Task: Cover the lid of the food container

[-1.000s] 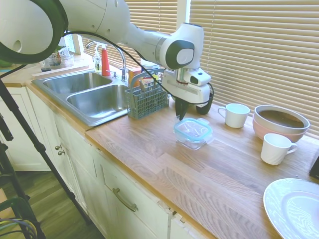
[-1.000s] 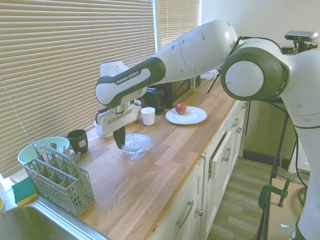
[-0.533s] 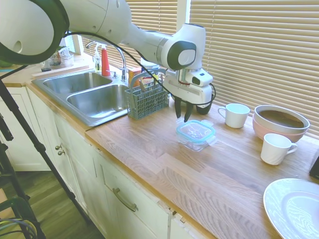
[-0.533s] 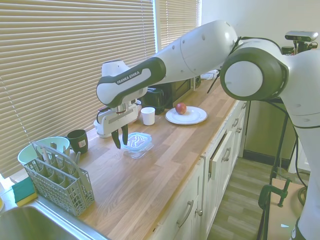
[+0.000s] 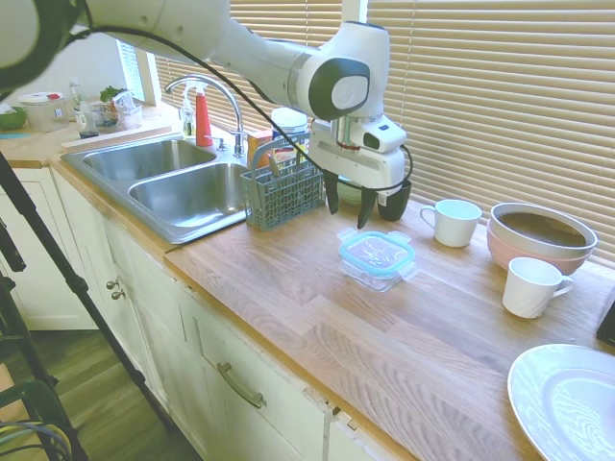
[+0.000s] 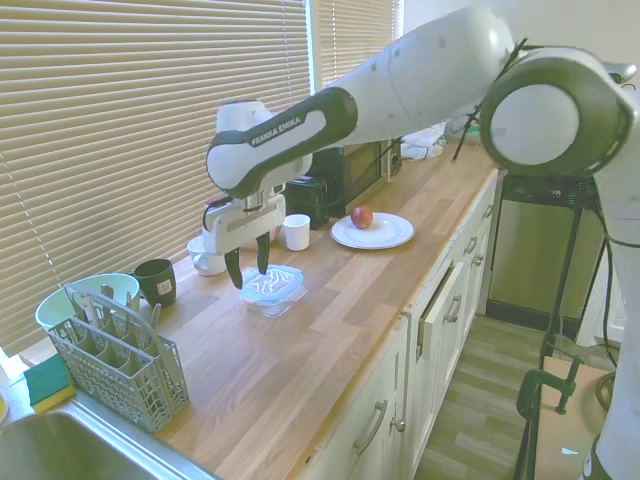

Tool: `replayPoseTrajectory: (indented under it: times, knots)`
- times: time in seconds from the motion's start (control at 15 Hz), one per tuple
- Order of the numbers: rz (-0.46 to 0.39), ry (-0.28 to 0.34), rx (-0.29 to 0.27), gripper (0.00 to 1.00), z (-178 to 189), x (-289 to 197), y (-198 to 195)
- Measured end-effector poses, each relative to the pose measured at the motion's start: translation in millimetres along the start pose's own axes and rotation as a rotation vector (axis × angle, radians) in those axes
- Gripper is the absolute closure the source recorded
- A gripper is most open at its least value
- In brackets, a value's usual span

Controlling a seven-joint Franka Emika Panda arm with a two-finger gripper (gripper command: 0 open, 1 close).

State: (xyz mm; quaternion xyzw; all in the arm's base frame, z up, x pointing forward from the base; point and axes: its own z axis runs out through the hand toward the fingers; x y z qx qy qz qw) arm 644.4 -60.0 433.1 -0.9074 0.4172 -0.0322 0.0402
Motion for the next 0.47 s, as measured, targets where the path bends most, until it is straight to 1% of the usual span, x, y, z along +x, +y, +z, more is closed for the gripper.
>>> replayPoseTrajectory:
  times: [0.2,0.47]
  knots:
    - [0.000,-0.008,0.005,0.00,-7,-18,42]
    - [-0.032,-0.026,-0.010,0.00,17,-48,98]
